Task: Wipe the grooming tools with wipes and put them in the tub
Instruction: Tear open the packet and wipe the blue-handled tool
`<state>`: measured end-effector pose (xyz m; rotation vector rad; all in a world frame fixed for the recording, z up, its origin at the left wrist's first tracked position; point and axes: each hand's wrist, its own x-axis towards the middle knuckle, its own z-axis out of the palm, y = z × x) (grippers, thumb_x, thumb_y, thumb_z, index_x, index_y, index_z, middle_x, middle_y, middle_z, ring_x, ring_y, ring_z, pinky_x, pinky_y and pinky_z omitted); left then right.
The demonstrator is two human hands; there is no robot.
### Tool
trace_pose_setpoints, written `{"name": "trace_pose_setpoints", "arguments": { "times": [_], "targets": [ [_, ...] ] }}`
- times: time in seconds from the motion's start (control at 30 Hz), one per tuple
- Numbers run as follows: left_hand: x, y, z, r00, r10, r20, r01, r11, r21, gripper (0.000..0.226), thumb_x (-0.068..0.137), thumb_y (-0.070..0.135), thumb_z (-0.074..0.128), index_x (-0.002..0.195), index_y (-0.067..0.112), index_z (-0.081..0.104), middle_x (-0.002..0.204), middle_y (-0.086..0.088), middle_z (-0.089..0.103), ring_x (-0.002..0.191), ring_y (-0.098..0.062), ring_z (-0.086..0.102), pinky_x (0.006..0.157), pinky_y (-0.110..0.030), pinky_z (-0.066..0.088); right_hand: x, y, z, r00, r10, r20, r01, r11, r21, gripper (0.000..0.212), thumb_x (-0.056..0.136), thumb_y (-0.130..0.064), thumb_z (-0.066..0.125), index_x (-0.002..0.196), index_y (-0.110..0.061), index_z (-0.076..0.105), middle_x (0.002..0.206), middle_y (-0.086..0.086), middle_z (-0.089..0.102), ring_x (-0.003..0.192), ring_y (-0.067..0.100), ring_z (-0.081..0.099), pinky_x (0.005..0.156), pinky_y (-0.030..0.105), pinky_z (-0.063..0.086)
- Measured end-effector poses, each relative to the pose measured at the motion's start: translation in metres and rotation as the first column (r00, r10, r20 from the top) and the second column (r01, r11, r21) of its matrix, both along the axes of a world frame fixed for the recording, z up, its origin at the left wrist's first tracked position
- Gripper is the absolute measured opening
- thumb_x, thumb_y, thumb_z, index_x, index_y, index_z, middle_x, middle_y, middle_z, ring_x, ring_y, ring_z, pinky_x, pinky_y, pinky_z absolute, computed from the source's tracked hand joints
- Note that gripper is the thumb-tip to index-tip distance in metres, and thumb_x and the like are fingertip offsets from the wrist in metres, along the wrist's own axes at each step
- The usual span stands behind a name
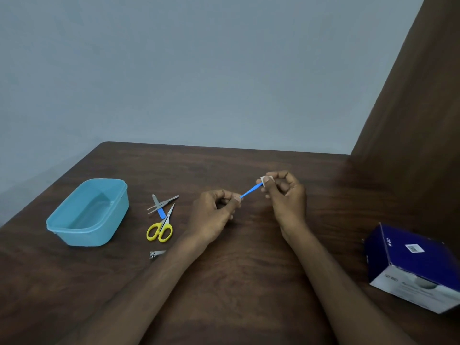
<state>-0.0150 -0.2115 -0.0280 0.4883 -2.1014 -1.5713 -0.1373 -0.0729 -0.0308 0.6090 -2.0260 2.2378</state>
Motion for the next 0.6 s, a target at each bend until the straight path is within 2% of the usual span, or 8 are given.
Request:
{"name": "trace_pose_setpoints", "arguments": {
  "times": [0.1,0.2,0.27,0.37,0.43,0.5,0.6],
  "targets": [
    [0.000,0.001,0.000,1.000,0.001,0.007,-0.001,1.000,0.010,0.012,0.097,0.017,0.073,0.089,0.019,0.081,0.082,-0.009,0.078,0.062,-0.008,0.065,0.072,-0.035,0.059,0.002,-0.001,0.000,1.000,0.011,0.003,-0.011,1.000,-0.027,0.009,0.098,-0.014,0.074,0.096,-0.016,0.066,0.089,0.004,0.083,0.078,0.017,0.073,0.074,0.036,0.054],
    [0.000,0.001,0.002,0.999,0.024,-0.021,-0.024,0.999,0.028,0.013,0.099,0.023,0.074,0.089,0.019,0.081,0.077,-0.006,0.077,0.060,-0.008,0.065,0.067,-0.031,0.059,0.004,-0.003,0.003,1.000,0.012,0.028,-0.010,0.999,-0.052,0.023,0.091,-0.015,0.083,0.098,-0.020,0.062,0.082,0.008,0.080,0.077,0.019,0.069,0.076,0.044,0.053],
    [0.002,0.002,0.002,0.999,0.040,-0.034,-0.040,0.999,0.001,0.015,0.099,0.029,0.075,0.089,0.019,0.080,0.068,0.002,0.073,0.056,-0.007,0.065,0.061,-0.023,0.056,0.005,-0.005,0.003,0.998,0.028,0.049,-0.026,0.999,-0.032,0.037,0.086,-0.019,0.089,0.109,-0.022,0.060,0.079,0.007,0.077,0.078,0.023,0.069,0.080,0.050,0.056],
    [0.003,0.003,0.002,0.998,0.048,-0.027,-0.049,0.998,-0.045,0.011,0.098,0.027,0.077,0.091,0.020,0.081,0.066,0.009,0.072,0.054,-0.004,0.066,0.058,-0.019,0.054,0.008,-0.007,0.003,0.992,0.082,0.097,-0.079,0.996,-0.030,0.053,0.082,-0.015,0.091,0.123,-0.023,0.058,0.089,0.008,0.081,0.087,0.026,0.074,0.090,0.049,0.058],
    [0.002,0.002,0.002,0.998,0.056,-0.024,-0.057,0.997,-0.056,0.009,0.098,0.025,0.077,0.091,0.020,0.081,0.066,0.011,0.072,0.053,-0.004,0.066,0.058,-0.019,0.054,0.008,-0.007,0.006,0.987,0.090,0.131,-0.081,0.994,-0.072,0.051,0.086,-0.012,0.087,0.126,-0.021,0.057,0.089,0.007,0.081,0.080,0.019,0.069,0.081,0.043,0.054],
    [0.002,0.002,0.003,0.998,0.052,-0.029,-0.054,0.997,-0.054,0.009,0.098,0.024,0.077,0.090,0.020,0.081,0.065,0.012,0.072,0.052,-0.004,0.065,0.057,-0.018,0.053,0.006,-0.007,0.010,0.981,0.083,0.178,-0.056,0.987,-0.153,0.039,0.094,-0.012,0.078,0.126,-0.016,0.056,0.089,0.008,0.082,0.069,0.014,0.064,0.071,0.034,0.050],
    [0.003,0.003,0.003,0.999,0.034,-0.021,-0.035,0.998,-0.058,0.009,0.097,0.026,0.078,0.090,0.022,0.082,0.067,0.010,0.073,0.053,-0.003,0.065,0.057,-0.018,0.053,0.003,-0.005,0.012,0.974,0.064,0.219,-0.019,0.979,-0.201,0.030,0.099,-0.013,0.072,0.124,-0.014,0.056,0.087,0.012,0.082,0.061,0.010,0.061,0.064,0.027,0.048]
  ]
}}
